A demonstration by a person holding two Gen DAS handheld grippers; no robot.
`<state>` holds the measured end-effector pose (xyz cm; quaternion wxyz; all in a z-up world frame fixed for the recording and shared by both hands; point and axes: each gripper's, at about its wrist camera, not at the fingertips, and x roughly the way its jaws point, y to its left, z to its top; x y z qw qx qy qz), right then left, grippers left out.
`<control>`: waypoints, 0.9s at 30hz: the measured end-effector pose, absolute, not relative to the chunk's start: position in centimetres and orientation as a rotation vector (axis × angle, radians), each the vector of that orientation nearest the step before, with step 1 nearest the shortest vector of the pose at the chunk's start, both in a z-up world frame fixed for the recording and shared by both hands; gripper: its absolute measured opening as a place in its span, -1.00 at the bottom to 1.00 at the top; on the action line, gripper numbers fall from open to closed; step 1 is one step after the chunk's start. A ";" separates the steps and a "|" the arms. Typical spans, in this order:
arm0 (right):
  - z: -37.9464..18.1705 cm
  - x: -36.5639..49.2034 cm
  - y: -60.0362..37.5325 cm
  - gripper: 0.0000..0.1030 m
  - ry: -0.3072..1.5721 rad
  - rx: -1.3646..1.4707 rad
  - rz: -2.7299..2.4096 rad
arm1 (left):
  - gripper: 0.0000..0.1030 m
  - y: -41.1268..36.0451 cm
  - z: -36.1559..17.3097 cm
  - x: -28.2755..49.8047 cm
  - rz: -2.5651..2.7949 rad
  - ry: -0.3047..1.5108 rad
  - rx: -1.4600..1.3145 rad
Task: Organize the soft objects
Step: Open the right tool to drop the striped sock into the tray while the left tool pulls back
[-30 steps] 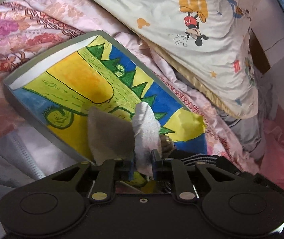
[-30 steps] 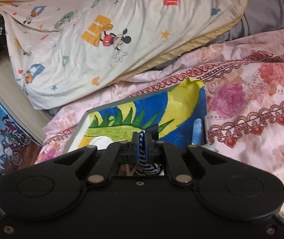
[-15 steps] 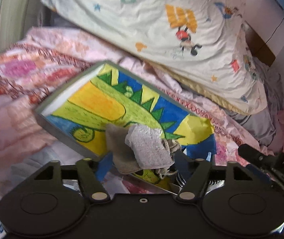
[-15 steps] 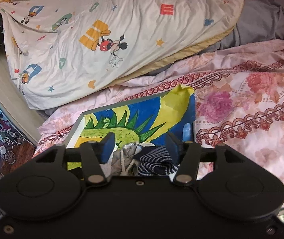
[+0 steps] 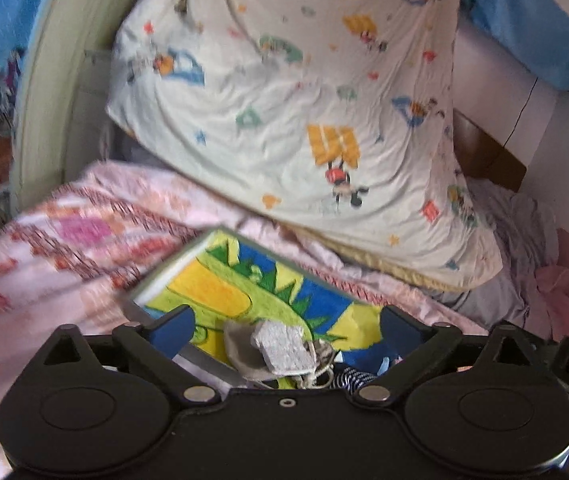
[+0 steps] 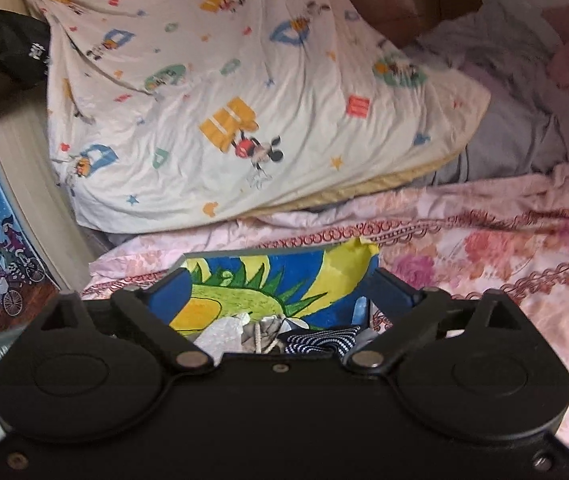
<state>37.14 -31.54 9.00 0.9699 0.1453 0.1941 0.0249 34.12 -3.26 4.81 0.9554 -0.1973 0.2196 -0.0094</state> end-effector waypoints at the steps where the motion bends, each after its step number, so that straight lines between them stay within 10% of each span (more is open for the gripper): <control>1: 9.3 36.4 -31.5 0.99 0.379 0.291 0.046 | 0.98 -3.3 5.3 33.2 -0.007 0.424 -0.395; 27: 12.3 18.5 -29.0 0.99 0.163 0.163 -0.099 | 0.99 -4.0 7.3 13.1 0.105 0.191 -0.179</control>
